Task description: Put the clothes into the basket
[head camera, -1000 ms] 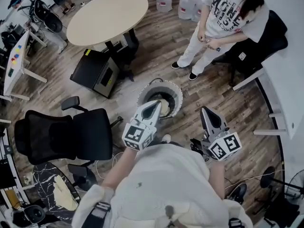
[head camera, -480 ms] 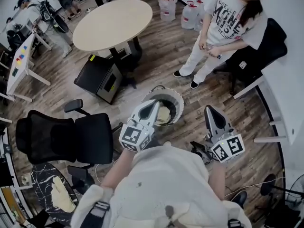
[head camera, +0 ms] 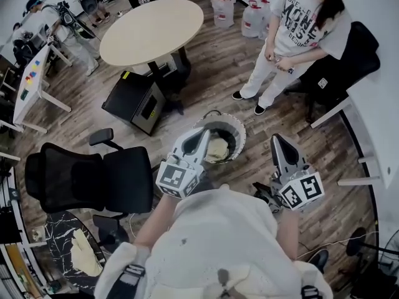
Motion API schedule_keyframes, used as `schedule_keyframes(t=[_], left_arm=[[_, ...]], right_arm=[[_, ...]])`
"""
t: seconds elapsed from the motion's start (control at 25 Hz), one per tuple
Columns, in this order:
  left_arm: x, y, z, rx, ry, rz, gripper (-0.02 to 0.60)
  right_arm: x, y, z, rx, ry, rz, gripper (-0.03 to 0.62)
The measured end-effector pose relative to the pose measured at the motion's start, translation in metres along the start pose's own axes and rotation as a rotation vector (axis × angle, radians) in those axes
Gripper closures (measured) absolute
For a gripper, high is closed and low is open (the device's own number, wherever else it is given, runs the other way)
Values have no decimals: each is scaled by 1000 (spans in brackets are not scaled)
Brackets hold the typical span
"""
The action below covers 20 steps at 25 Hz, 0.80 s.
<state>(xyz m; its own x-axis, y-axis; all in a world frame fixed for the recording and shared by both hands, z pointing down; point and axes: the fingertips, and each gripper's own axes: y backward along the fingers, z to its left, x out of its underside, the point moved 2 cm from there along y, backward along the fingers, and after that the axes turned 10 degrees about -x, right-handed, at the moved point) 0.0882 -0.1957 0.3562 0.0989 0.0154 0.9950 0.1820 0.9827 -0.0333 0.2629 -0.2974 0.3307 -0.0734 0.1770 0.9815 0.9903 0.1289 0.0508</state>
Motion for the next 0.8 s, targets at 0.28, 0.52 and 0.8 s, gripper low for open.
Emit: schedule_keyframes(t=[0.28, 0.52, 0.8], left_arm=[[7, 5, 2, -17, 7, 4, 560], [12, 8, 3, -19, 16, 6, 561], [14, 7, 2, -22, 20, 12, 560]], right_arm=[[4, 1, 1, 1, 4, 4, 588], [8, 2, 4, 9, 0, 0, 588], [10, 4, 3, 8, -2, 9, 588]])
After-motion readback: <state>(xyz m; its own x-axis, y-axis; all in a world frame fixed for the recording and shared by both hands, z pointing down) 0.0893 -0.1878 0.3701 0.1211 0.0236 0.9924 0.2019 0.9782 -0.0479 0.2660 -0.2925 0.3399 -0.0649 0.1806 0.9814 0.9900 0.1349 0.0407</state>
